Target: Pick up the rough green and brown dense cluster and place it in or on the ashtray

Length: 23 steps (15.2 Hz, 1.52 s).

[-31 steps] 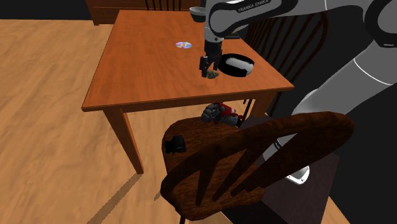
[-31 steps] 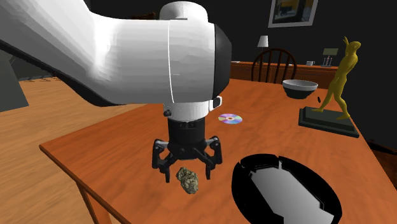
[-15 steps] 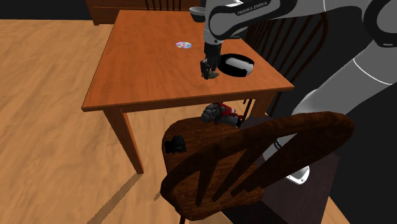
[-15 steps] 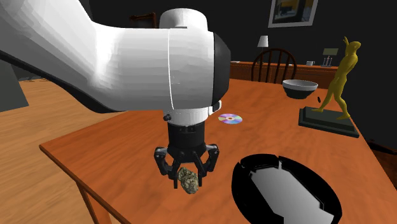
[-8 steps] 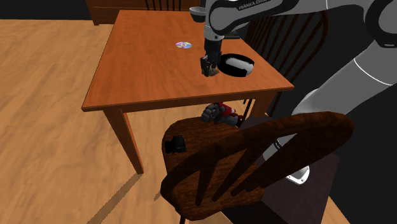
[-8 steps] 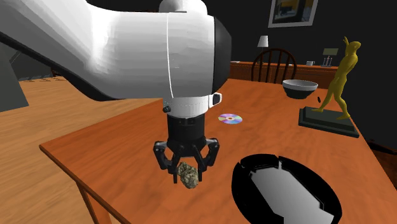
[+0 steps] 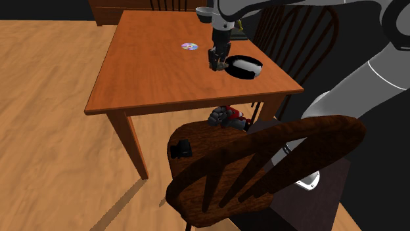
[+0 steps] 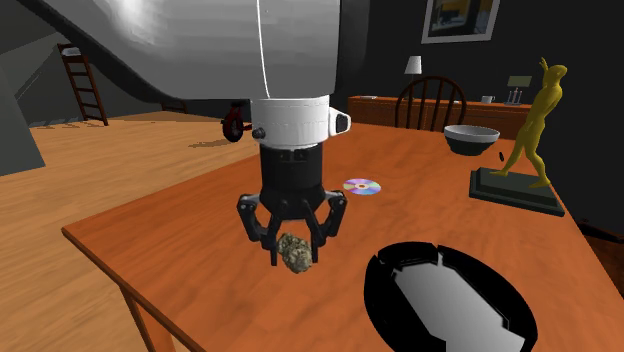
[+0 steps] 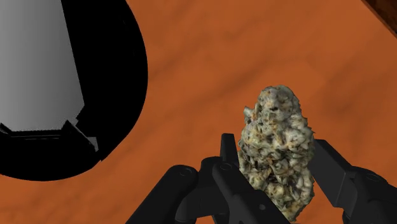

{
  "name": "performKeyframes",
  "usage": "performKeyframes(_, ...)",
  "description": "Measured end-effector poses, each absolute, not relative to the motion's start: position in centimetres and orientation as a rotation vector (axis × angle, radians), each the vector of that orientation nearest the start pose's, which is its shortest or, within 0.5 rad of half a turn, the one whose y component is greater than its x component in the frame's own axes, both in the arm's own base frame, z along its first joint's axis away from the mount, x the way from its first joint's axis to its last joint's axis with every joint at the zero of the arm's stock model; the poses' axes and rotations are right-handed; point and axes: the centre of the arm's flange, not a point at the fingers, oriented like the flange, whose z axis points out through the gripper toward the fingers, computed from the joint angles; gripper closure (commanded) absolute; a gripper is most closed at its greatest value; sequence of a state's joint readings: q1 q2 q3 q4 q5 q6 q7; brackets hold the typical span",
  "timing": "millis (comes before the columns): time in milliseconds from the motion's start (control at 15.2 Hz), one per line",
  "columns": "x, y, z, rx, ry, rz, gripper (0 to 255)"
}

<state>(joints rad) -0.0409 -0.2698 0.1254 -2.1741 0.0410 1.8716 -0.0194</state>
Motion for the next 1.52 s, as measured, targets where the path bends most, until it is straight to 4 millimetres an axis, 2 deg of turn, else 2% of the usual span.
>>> performKeyframes(396, 46.8, 4.6, 53.3, -3.134, -0.135, 0.054, 255)
performKeyframes(594, 46.8, 4.1, 54.1, -3.134, -0.135, 0.054, 255)
performKeyframes(792, 46.7, 0.8, 54.2, -3.134, -0.133, 0.055, 255)
performKeyframes(1518, 45.3, -14.1, 54.6, -3.134, -0.132, 0.055, 255)
